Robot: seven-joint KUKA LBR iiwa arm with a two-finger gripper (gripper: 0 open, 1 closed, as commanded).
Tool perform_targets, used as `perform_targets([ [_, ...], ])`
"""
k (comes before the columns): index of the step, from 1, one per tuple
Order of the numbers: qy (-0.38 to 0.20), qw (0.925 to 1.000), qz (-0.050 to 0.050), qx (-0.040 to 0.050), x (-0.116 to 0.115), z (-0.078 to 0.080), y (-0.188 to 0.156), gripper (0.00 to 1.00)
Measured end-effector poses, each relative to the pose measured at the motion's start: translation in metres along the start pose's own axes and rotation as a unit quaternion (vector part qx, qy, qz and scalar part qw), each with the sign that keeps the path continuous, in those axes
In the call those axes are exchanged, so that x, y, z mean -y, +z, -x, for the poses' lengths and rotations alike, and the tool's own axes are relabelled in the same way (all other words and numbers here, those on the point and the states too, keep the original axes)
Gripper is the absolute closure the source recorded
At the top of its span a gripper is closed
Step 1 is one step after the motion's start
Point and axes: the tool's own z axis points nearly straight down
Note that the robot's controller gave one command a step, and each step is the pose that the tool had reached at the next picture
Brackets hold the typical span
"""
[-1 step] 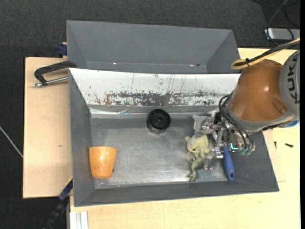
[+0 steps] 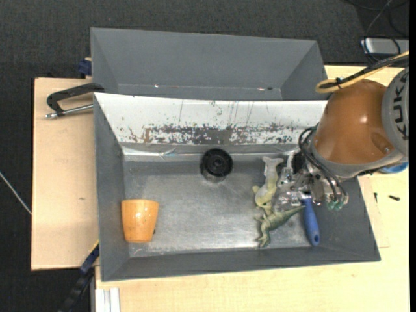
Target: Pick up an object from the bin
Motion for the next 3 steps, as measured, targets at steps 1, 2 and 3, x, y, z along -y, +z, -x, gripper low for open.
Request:
perform_targets([
  [1, 0.0, 1.0, 0.0, 0.0, 0.0, 0.0, 0.0, 0.0],
  [2, 0.072, 0.9974, 0.002, 0.0044, 0.014, 0.01, 0.068, 0.0],
  [3, 0.071, 0.9974, 0.002, 0.0059, 0.014, 0.011, 0.066, 1.0],
])
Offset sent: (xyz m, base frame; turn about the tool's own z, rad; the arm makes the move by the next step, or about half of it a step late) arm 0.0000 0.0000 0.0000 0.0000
